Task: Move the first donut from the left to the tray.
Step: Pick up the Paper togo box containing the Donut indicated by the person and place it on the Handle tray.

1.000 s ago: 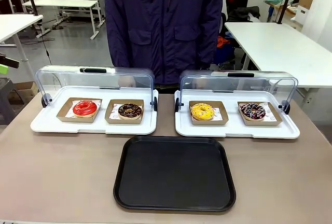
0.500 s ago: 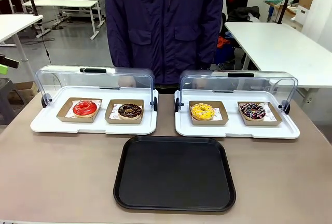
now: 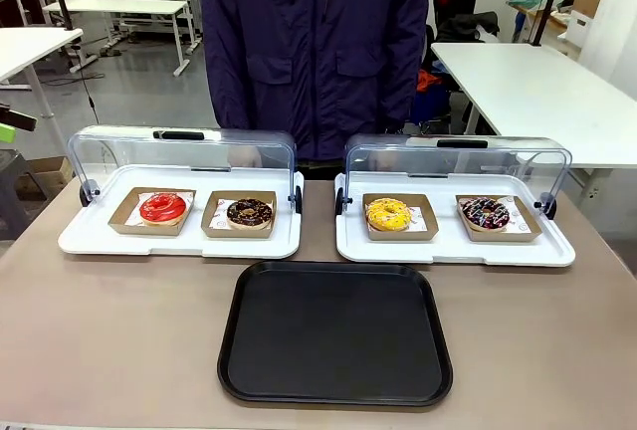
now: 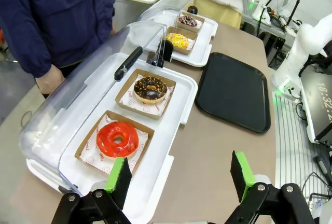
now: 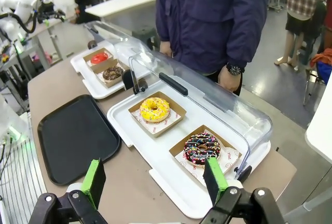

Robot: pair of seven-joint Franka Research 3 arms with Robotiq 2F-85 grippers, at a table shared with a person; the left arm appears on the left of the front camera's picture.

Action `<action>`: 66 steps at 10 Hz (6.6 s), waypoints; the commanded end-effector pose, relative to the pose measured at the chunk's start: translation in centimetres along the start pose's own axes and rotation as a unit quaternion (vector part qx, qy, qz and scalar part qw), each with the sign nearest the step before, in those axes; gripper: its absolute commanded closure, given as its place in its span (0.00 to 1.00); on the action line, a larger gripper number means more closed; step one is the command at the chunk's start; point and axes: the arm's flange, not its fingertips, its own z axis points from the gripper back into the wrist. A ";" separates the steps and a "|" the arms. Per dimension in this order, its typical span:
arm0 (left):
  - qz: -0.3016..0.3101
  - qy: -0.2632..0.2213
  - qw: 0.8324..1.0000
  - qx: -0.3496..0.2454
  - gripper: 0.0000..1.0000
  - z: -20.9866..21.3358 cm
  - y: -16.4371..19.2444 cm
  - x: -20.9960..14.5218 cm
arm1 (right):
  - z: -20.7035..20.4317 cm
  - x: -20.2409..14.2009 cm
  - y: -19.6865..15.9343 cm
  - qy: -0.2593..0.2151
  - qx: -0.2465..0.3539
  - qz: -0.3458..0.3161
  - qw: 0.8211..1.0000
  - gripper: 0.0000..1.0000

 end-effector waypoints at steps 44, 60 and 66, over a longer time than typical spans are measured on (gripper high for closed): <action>-0.027 0.086 0.996 -0.011 0.00 -2.0 -0.8 2.0 | 0.0 0.3 -0.4 -0.016 0.002 0.014 1.000 0.00; -0.178 0.355 0.914 0.086 0.00 -19.0 -1.1 -2.3 | 0.0 0.3 -0.4 -0.016 0.002 0.014 1.000 0.00; -0.208 0.427 0.870 0.133 0.00 -22.3 1.8 -1.7 | 0.0 0.3 -0.4 -0.016 0.002 0.014 1.000 0.00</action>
